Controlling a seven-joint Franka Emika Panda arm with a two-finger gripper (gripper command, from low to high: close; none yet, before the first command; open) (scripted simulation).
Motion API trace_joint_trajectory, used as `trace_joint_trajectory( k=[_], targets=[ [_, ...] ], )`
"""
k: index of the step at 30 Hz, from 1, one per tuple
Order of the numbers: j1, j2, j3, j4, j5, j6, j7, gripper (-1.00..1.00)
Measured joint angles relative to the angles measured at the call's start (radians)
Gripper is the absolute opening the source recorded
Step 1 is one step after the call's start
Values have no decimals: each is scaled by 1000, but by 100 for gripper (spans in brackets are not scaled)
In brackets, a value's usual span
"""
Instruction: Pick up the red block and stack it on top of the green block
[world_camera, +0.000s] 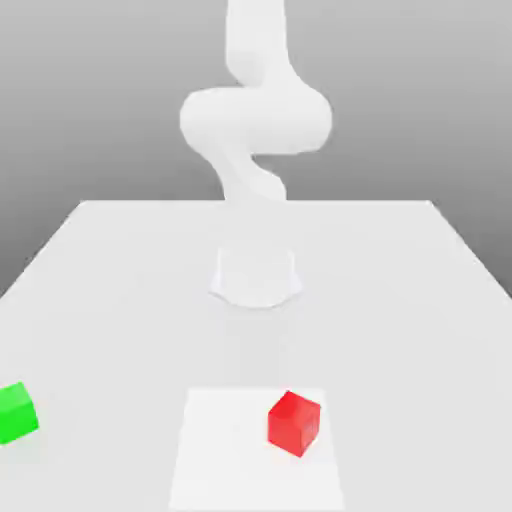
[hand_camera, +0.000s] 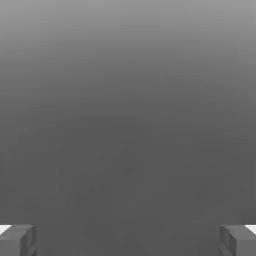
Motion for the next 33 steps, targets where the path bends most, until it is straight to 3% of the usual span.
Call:
trace_joint_trajectory(
  k=[7, 13, 17, 20, 23, 30, 31, 33],
  targets=[
    [165, 277, -121, -134, 96, 143, -341, 0],
    [252, 502, -157, -244, 142, 262, -597, 0],
    [270, 639, -148, -320, 114, 346, -725, 0],
    [280, 729, -151, -374, 28, 410, -770, 0],
    [274, 798, -148, -378, 23, 467, -797, 0],
    [215, 966, -67, -357, 119, 605, -872, 0],
    [206, 982, -55, -355, 130, 619, -879, -100],
    [206, 982, -55, -355, 129, 618, -879, -100]
  ],
)
